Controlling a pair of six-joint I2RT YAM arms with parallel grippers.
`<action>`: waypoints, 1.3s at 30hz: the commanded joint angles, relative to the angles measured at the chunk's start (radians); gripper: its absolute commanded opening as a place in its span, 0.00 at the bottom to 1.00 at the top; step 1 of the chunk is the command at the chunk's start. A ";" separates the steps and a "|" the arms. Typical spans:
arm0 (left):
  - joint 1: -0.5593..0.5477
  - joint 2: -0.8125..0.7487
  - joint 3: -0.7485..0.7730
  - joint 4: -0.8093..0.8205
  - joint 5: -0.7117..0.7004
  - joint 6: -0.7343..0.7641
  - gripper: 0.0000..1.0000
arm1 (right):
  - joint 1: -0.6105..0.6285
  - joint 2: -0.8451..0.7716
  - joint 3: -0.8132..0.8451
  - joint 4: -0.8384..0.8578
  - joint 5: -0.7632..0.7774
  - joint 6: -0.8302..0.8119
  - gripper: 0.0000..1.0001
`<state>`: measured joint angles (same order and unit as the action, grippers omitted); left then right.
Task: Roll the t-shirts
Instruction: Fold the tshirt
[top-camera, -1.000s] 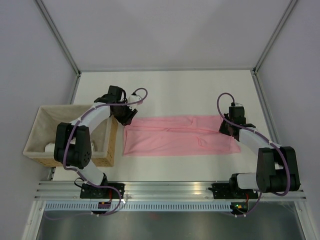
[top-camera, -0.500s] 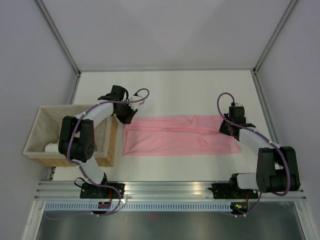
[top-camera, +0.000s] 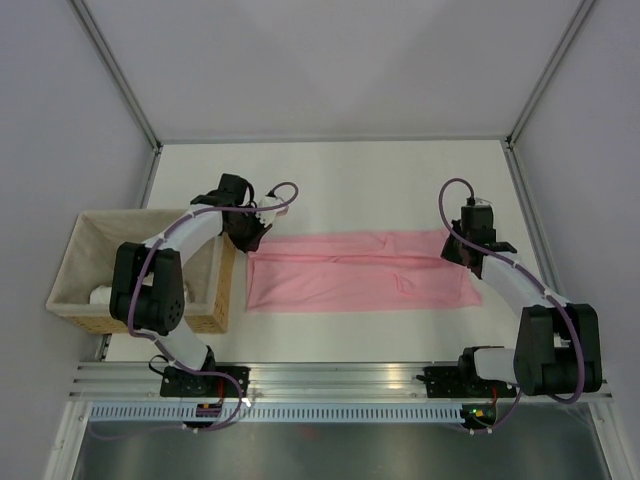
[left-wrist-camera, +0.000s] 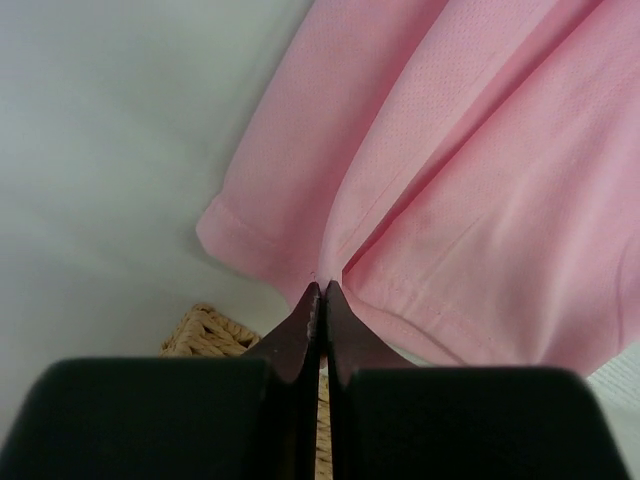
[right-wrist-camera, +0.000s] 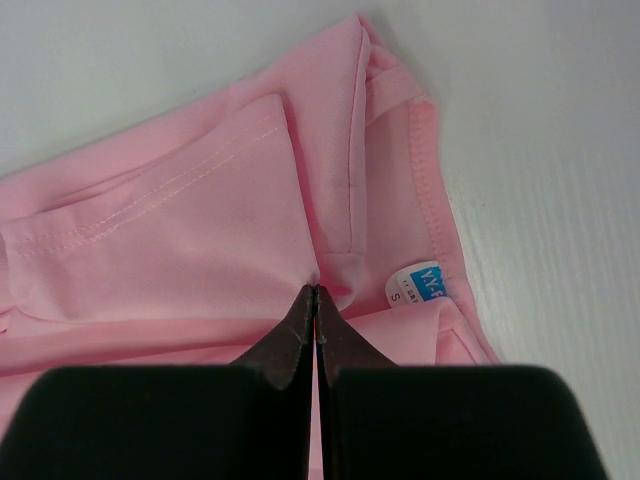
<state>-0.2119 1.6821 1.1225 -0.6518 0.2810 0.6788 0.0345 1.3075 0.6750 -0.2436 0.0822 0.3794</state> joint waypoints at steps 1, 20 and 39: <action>-0.006 -0.065 0.008 -0.002 0.049 0.062 0.02 | -0.004 -0.042 0.051 -0.034 0.040 0.016 0.00; -0.009 -0.082 0.013 -0.175 0.147 0.237 0.34 | -0.012 0.022 0.141 -0.077 0.024 0.013 0.49; -0.026 0.071 0.134 -0.013 0.024 -0.067 0.29 | 0.407 0.415 0.396 0.165 -0.209 0.025 0.02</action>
<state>-0.2214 1.7264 1.2747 -0.7204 0.3801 0.6945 0.4339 1.6798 1.0523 -0.1356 -0.0696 0.3721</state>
